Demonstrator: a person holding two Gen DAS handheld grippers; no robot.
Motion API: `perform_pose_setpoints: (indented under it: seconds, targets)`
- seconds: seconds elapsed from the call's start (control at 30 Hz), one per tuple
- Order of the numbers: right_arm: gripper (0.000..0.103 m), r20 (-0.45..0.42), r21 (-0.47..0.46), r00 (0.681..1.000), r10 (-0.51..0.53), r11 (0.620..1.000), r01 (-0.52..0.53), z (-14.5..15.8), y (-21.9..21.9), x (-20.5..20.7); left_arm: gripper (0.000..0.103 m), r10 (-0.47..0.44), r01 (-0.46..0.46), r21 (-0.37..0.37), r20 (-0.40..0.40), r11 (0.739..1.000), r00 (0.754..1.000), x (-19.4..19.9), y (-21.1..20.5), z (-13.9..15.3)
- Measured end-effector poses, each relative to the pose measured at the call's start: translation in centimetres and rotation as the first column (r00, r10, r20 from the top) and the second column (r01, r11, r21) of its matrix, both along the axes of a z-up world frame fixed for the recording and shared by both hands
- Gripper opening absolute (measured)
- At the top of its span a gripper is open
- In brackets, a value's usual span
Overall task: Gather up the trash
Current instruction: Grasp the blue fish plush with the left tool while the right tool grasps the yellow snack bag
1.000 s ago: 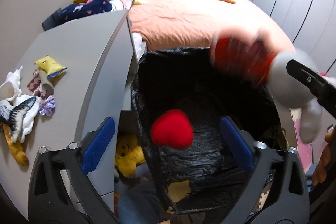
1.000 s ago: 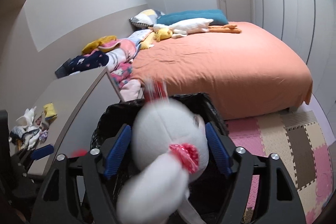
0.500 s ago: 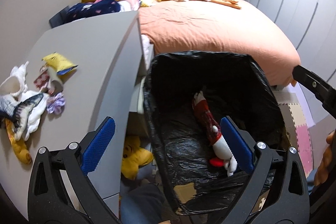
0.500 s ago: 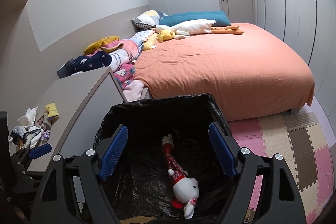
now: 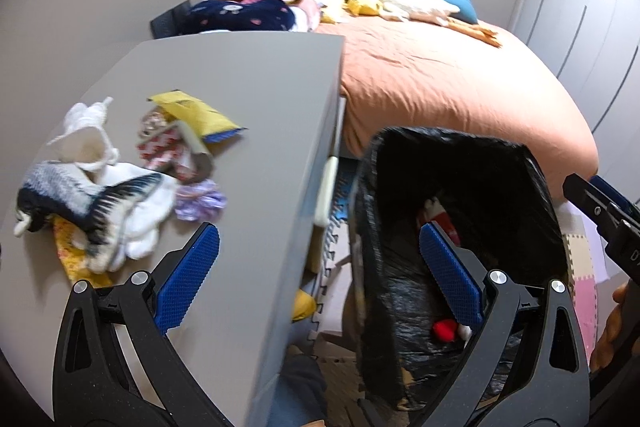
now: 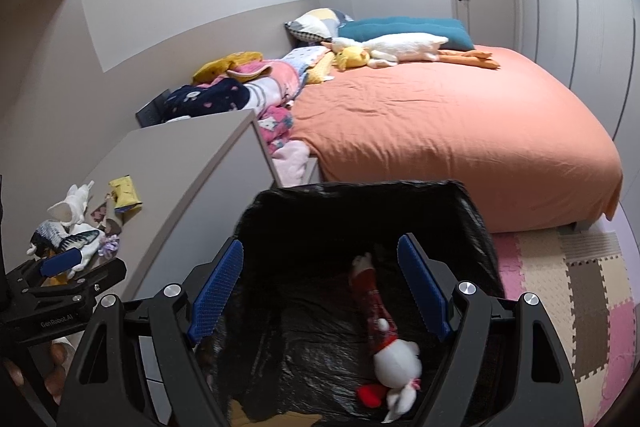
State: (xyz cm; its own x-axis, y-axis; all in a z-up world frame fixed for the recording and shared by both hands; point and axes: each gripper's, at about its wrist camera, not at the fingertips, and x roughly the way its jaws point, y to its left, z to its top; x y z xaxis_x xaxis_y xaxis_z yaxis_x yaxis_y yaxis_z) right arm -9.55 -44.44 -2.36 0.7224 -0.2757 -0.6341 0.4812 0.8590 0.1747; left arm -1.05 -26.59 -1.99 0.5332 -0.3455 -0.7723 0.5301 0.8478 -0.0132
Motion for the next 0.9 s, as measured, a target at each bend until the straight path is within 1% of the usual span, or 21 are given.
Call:
perform_pose_setpoints:
  seconds: [0.27, 0.53, 0.63, 0.7, 0.8, 0.9]
  targets:
    - [0.08, -0.008, 0.007, 0.996, 0.09, 0.996, -0.09, 0.4, 2.9, 4.4, 0.097, 0.09, -0.09, -0.001, 0.011, 0.996, 0.996, 2.5, 4.2, 0.9]
    - [0.08, -0.014, 0.005, 0.984, 0.178, 0.984, -0.178, 0.6, 6.2, 8.7, 0.097, 0.196, -0.196, -0.013, 0.023, 0.981, 0.98, 5.1, 9.2, 2.4]
    - [0.08, -0.013, 0.005, 0.976, 0.217, 0.976, -0.217, 0.9, 7.4, 10.5, 0.097, 0.258, -0.257, -0.025, 0.024, 0.966, 0.966, 6.1, 11.4, 3.0]
    - [0.08, -0.015, 0.003, 0.97, 0.245, 0.97, -0.245, 1.0, 8.4, 11.8, 0.097, 0.313, -0.313, -0.024, 0.017, 0.95, 0.95, 6.9, 13.2, 3.4]
    - [0.08, -0.022, -0.002, 0.96, 0.278, 0.961, -0.278, 1.2, 9.7, 13.7, 0.097, 0.36, -0.36, -0.037, -0.001, 0.932, 0.933, 7.9, 15.4, 3.6]
    - [0.08, -0.034, -0.002, 0.95, 0.31, 0.951, -0.31, 1.1, 10.8, 15.7, 0.097, 0.412, -0.412, -0.041, -0.006, 0.91, 0.911, 9.0, 17.7, 3.8]
